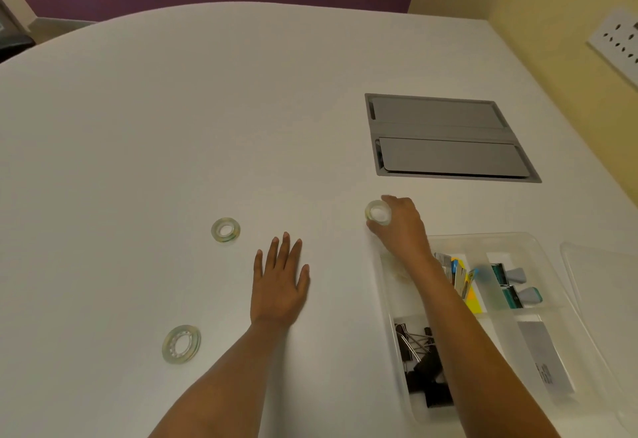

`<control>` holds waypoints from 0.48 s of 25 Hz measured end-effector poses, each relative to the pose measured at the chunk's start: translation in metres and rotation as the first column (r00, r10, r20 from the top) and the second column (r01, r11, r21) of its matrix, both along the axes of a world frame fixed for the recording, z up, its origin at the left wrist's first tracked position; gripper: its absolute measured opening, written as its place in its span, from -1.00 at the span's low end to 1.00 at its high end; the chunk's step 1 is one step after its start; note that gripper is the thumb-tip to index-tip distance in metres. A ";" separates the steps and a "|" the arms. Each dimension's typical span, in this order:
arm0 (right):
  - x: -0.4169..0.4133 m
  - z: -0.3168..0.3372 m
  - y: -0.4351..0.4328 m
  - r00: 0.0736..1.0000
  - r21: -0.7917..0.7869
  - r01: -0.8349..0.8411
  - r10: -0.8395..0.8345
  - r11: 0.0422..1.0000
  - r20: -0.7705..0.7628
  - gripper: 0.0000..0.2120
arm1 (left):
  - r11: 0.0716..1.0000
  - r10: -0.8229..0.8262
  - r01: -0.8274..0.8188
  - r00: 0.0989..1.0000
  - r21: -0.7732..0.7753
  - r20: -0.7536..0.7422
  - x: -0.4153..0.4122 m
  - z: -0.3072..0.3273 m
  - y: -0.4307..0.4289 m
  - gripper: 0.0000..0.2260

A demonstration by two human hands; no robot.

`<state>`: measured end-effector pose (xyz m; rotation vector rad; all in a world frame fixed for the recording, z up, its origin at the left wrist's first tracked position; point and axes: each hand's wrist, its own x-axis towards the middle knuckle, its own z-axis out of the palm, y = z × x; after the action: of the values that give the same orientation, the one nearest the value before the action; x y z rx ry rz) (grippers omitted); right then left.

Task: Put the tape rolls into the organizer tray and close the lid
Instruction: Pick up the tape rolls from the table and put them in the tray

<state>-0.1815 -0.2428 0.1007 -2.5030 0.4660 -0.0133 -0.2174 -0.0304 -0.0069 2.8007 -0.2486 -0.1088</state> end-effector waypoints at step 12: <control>-0.077 -0.004 -0.022 0.968 -0.230 -0.076 0.016 0.970 -0.250 -0.52 | 0.999 0.002 -0.002 1.000 -0.036 -0.006 0.000 0.001 0.000 -0.51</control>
<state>-0.2583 -0.2652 0.0971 -2.7663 0.5331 0.2791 -0.2169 -0.0308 -0.0064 2.7639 -0.2435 -0.1115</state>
